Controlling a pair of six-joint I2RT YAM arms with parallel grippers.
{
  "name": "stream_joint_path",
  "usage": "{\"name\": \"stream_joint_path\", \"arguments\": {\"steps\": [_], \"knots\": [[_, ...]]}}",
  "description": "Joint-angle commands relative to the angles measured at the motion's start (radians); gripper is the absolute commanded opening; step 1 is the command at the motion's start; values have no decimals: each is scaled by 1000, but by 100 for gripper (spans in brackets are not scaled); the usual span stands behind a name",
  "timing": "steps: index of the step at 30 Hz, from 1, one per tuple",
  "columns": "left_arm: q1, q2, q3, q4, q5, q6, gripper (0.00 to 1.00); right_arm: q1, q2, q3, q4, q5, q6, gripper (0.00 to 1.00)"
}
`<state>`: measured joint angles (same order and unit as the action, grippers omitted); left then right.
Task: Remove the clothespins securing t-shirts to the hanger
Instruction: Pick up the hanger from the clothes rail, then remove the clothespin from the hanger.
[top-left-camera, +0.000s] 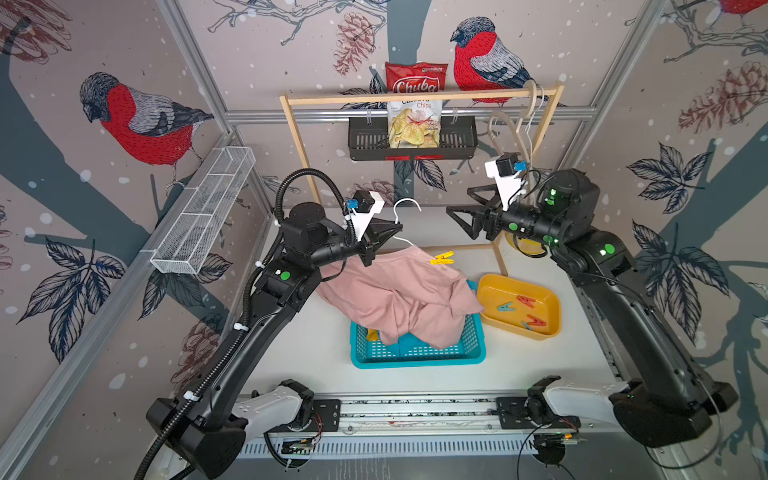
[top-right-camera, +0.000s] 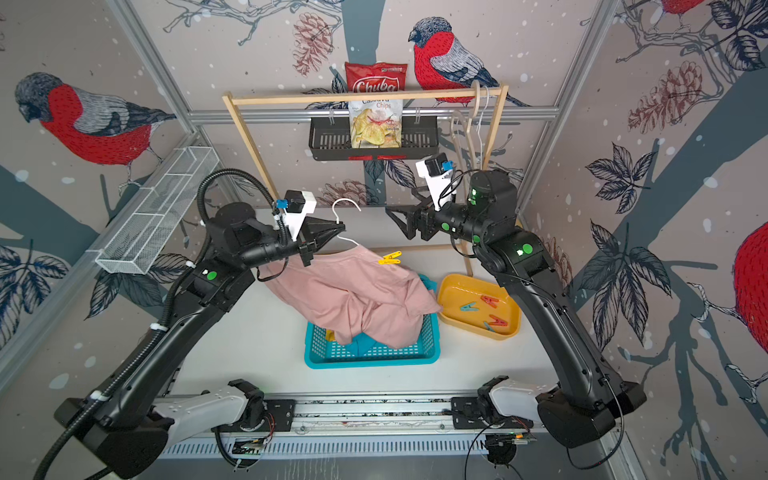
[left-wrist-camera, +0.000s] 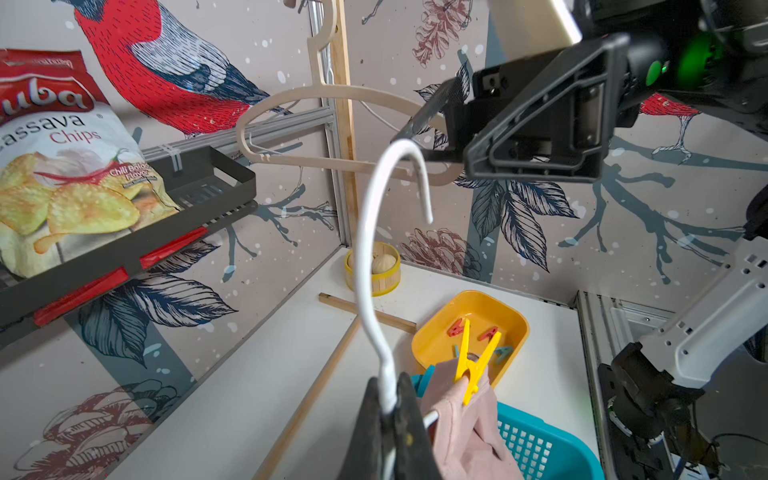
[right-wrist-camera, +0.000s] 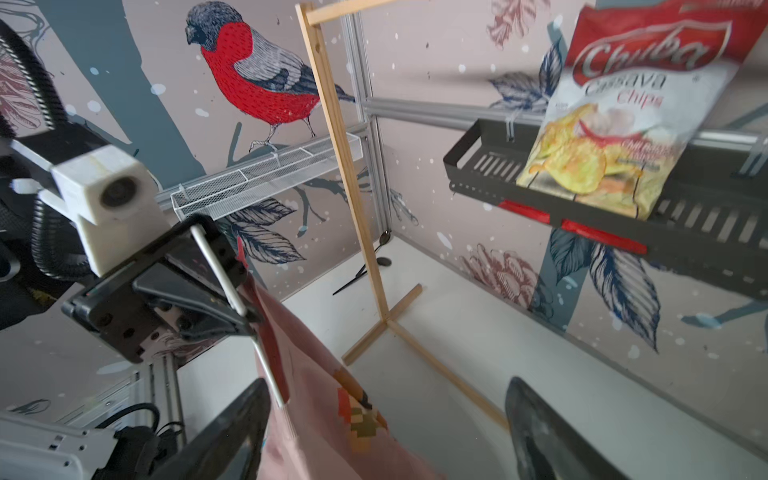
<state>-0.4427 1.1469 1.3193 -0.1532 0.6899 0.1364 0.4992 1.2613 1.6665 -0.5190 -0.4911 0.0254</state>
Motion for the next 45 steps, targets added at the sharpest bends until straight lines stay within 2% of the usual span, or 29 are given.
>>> {"name": "stream_joint_path", "arguments": {"steps": [1, 7, 13, 23, 33, 36, 43, 45], "knots": [[30, -1, 36, -21, 92, 112, 0, -24, -40, -31, -5, -123, -17, 88], [69, -11, 48, 27, 157, 88, 0, -36, -79, -131, 53, -237, 27, 91], [76, -28, 89, 28, 194, 88, 0, -55, -114, -136, 26, -265, 28, 92], [75, -56, 90, 51, 237, 47, 0, -110, -130, -216, 113, -528, 100, 91], [78, 9, 158, 32, 259, -22, 0, -41, -156, -280, 150, -473, 69, 88], [78, 20, 163, 34, 264, -36, 0, -5, -138, -273, 113, -426, 26, 82], [81, 45, 182, 27, 267, -43, 0, 13, -127, -255, 71, -326, -36, 48], [85, 47, 187, 21, 267, -43, 0, 13, -132, -258, 72, -307, -40, 44]]}}
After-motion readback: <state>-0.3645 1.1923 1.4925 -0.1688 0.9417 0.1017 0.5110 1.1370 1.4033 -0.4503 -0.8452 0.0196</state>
